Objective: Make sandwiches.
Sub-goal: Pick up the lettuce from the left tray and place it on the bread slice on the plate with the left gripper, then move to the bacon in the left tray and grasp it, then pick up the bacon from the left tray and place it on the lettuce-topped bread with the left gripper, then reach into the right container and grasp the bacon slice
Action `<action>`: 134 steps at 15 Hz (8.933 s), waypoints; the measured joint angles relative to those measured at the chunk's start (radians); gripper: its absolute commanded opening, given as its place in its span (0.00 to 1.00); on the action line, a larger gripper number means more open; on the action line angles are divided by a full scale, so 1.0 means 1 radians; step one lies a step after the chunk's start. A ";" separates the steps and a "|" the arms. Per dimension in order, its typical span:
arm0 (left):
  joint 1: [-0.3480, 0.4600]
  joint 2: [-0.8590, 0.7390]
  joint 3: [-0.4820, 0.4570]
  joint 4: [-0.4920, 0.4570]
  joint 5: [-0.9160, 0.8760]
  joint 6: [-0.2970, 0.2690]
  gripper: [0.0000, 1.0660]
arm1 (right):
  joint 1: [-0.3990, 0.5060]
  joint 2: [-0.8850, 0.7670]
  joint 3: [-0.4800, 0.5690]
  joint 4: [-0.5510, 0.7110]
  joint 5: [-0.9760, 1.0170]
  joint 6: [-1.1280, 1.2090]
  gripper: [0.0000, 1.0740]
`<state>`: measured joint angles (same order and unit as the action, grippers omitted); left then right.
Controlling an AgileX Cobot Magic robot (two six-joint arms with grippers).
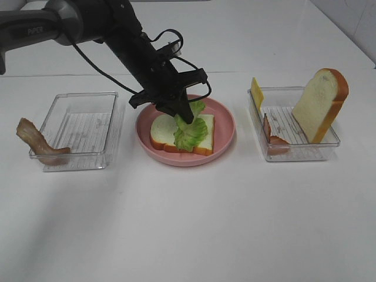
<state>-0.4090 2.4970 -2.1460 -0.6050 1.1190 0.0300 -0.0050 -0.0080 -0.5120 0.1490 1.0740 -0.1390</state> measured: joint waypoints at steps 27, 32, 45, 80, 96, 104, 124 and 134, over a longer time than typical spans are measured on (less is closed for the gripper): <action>0.203 -0.613 0.301 0.605 0.096 -0.105 0.72 | 0.000 0.000 0.000 0.000 0.000 0.000 0.69; 0.203 -0.803 0.541 0.684 0.097 -0.157 0.68 | 0.000 0.000 0.000 0.000 0.000 0.000 0.69; 0.317 -0.682 0.839 0.593 -0.136 -0.262 0.68 | 0.000 0.000 0.000 0.000 0.000 0.000 0.69; 0.294 -0.607 0.716 -0.388 -0.353 0.392 0.00 | 0.000 0.000 0.000 0.000 0.000 0.000 0.69; 0.056 -0.184 0.439 -0.615 -0.285 0.464 0.00 | 0.000 0.000 0.000 0.000 0.000 0.000 0.69; 0.098 -0.184 0.438 -0.306 -0.331 0.308 0.13 | 0.000 0.000 0.000 0.000 0.000 0.000 0.69; 0.122 -0.810 0.438 0.530 0.088 -0.100 0.71 | 0.000 0.000 0.000 0.000 0.000 0.000 0.69; 0.122 -1.330 0.884 0.590 0.095 -0.093 0.71 | 0.000 0.000 0.000 0.000 0.000 0.000 0.69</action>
<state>-0.2870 1.1670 -1.2620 -0.0150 1.2140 -0.0630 -0.0050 -0.0080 -0.5120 0.1490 1.0740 -0.1390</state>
